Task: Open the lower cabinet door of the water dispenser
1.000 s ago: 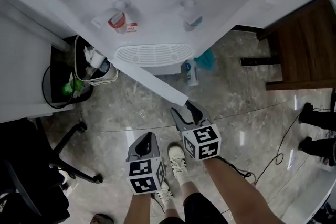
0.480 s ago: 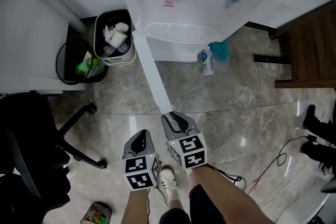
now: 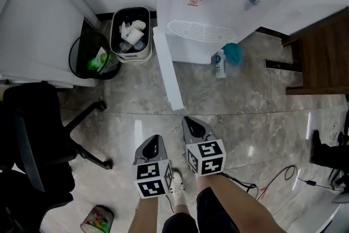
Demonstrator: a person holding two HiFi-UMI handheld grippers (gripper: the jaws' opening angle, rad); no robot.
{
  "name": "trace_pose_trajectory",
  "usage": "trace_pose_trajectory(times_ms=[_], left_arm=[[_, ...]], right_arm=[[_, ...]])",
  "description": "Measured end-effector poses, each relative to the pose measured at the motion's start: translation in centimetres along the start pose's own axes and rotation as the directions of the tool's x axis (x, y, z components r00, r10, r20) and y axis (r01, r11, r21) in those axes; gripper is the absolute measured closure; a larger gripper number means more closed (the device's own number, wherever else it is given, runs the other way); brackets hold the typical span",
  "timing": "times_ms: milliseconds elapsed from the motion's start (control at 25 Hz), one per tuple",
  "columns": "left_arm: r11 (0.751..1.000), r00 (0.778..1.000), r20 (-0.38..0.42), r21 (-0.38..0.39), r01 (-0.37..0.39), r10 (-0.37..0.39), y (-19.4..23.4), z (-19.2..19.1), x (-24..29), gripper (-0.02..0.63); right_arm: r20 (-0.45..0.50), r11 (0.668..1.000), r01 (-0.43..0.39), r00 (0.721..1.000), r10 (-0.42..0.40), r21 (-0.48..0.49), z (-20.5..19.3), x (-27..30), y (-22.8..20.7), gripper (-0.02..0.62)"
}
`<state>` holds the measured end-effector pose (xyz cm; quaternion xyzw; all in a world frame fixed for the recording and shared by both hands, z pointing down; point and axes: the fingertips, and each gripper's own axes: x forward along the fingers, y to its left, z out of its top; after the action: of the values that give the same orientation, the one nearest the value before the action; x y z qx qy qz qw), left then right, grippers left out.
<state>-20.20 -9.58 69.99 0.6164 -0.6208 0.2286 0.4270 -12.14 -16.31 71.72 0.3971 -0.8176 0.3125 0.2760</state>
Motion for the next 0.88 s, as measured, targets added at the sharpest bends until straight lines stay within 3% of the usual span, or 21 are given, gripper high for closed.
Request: trace_pose_trajectory(times_ms=[160,440,880], left_arm=[[1.000,0.999,-0.034,-0.005,0.028,-0.028,-3.1,-0.3,-2.7,0.600],[0.996,0.993,-0.096,0.051,0.067,-0.062,-7.8,-1.4,-8.3,0.600],[0.994,0.994,-0.088,0.080,0.079,-0.072,-9.4,-1.8,-9.6,0.600]], right_arm=[[-0.025,0.997,0.005,1.000,-0.003,0.074,-0.6,-5.4,0.2,0.603],[-0.074,0.996,0.027,0.997,-0.022,0.081,-2.0,-14.7,0.8,0.604],[-0.035,0.991,0.064,0.998,-0.060,0.117,-2.4,-17.7,0.2,0.604]])
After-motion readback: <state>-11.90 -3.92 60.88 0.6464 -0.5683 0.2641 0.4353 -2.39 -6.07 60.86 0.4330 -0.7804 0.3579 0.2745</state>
